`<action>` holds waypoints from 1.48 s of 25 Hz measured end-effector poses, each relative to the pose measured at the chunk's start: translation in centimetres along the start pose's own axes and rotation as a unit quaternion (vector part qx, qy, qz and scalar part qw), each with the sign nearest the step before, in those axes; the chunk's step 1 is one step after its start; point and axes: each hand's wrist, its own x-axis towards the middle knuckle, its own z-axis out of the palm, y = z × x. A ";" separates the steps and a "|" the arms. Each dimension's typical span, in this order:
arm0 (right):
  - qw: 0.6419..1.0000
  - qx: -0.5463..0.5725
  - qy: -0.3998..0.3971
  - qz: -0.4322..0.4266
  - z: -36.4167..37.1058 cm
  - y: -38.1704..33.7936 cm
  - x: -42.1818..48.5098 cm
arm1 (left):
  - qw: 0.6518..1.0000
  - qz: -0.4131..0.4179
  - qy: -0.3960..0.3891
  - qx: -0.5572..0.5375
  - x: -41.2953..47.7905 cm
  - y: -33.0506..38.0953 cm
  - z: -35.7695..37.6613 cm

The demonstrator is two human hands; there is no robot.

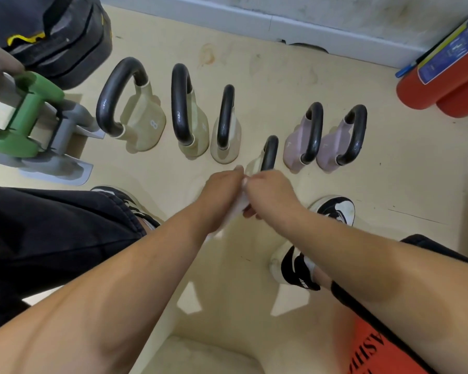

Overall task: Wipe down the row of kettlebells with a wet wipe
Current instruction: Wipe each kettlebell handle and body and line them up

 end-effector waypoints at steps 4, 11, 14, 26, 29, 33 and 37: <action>0.998 -0.008 0.051 -0.046 -3.0 -1.0 2.3 | 0.986 -0.049 -0.125 -0.102 -0.3 1.3 -1.7; 0.991 0.067 0.112 0.028 -5.4 1.8 6.6 | 0.943 0.184 0.232 0.152 1.2 2.9 -0.7; 0.992 0.099 0.069 0.032 -5.7 2.3 7.6 | 0.938 0.224 0.070 0.257 0.2 1.2 3.4; 0.995 0.054 0.041 0.074 -7.7 1.5 9.5 | 0.947 0.050 -0.016 0.316 5.9 6.1 7.8; 0.990 0.081 0.007 0.115 -6.2 1.8 9.5 | 0.966 0.087 0.010 0.242 4.0 4.2 7.9; 0.986 0.113 0.031 0.117 -5.7 1.6 10.0 | 0.924 0.154 0.095 0.338 -1.3 -3.2 7.8; 0.984 0.143 0.046 0.097 -5.9 1.4 10.3 | 0.903 0.129 0.118 0.392 1.2 -1.0 8.4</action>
